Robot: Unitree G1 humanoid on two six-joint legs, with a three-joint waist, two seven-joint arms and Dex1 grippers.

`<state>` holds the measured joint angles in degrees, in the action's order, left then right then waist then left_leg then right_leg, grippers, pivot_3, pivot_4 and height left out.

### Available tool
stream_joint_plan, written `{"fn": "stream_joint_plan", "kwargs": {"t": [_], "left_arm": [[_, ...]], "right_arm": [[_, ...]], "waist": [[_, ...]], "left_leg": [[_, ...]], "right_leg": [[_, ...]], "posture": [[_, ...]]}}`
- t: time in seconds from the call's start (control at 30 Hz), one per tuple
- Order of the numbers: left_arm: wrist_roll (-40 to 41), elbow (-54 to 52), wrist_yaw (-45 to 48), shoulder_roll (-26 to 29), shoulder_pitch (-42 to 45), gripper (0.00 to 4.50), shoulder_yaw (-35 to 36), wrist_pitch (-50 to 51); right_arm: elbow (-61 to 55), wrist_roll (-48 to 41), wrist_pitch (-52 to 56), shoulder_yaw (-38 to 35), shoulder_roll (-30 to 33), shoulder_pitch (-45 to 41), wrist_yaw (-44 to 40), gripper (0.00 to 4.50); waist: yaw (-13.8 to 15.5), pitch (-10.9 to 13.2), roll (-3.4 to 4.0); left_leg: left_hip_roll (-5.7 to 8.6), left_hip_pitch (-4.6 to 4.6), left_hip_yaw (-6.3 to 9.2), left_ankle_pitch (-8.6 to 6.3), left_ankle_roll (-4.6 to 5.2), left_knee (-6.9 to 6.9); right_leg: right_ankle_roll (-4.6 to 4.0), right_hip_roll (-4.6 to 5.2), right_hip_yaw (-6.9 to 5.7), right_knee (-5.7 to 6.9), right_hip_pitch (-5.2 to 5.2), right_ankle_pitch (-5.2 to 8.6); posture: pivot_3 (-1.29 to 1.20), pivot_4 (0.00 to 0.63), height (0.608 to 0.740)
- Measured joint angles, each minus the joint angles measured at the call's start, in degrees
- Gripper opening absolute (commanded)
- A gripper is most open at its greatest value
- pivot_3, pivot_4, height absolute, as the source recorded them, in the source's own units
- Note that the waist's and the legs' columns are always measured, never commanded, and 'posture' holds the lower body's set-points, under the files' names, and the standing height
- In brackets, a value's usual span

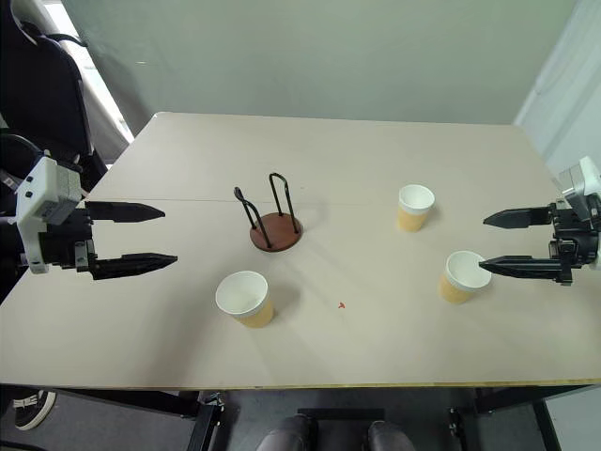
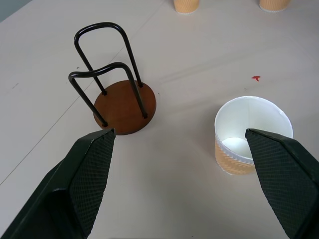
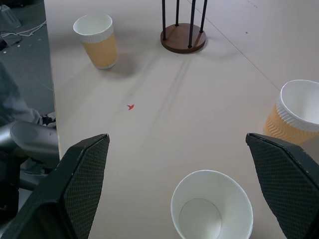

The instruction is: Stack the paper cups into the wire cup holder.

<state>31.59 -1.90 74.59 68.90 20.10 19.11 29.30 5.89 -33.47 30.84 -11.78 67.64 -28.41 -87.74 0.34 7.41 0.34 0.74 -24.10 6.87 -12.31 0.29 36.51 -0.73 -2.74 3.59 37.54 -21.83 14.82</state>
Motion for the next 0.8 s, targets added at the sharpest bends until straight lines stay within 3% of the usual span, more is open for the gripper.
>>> {"fn": "stream_joint_plan", "kwargs": {"t": [0.3, 0.4, 0.57, 0.8], "left_arm": [[-0.8, 0.5, -0.4, -0.3, 1.5, 4.50, -0.8, -0.8], [-4.2, 3.7, -3.8, -1.9, 5.6, 4.50, -3.2, -3.3], [-16.0, 17.3, -13.7, -8.5, 19.2, 4.50, -12.0, -10.8], [-22.5, 30.5, -14.6, -19.7, 28.4, 4.50, -20.8, -16.2]], "right_arm": [[-0.1, -0.1, 0.3, -0.2, 0.0, 0.0, 0.0, 4.44], [-0.4, -0.1, 0.5, -0.6, 0.1, 0.3, 0.0, 4.44], [-1.1, -0.1, 0.8, -0.7, 0.1, 0.3, 0.2, 4.44], [-1.5, -0.1, 0.8, -0.7, 0.0, 0.3, 0.3, 4.44]], "waist": [[0.0, 0.0, 0.00], [0.1, 0.0, 0.00], [0.4, 0.0, 0.01], [0.4, 0.0, -0.04]], "left_leg": [[0.00, 0.00, 0.00, 0.00, 0.00, 0.01], [-0.01, 0.02, 0.01, 0.01, -0.01, 0.06], [0.00, 0.04, 0.01, 0.00, 0.01, 0.24], [0.00, -0.29, 0.01, 0.00, 0.02, 0.50]], "right_leg": [[0.00, 0.00, 0.00, 0.00, 0.01, 0.00], [0.00, 0.00, -0.01, 0.06, -0.01, 0.00], [0.00, 0.01, 0.00, 0.23, 0.01, 0.00], [0.10, -0.01, -0.06, 0.22, -0.12, 0.04]], "posture": [[0.00, 0.150, 0.740], [0.00, 0.150, 0.740], [0.00, 0.150, 0.740], [0.00, 0.150, 0.740]]}}
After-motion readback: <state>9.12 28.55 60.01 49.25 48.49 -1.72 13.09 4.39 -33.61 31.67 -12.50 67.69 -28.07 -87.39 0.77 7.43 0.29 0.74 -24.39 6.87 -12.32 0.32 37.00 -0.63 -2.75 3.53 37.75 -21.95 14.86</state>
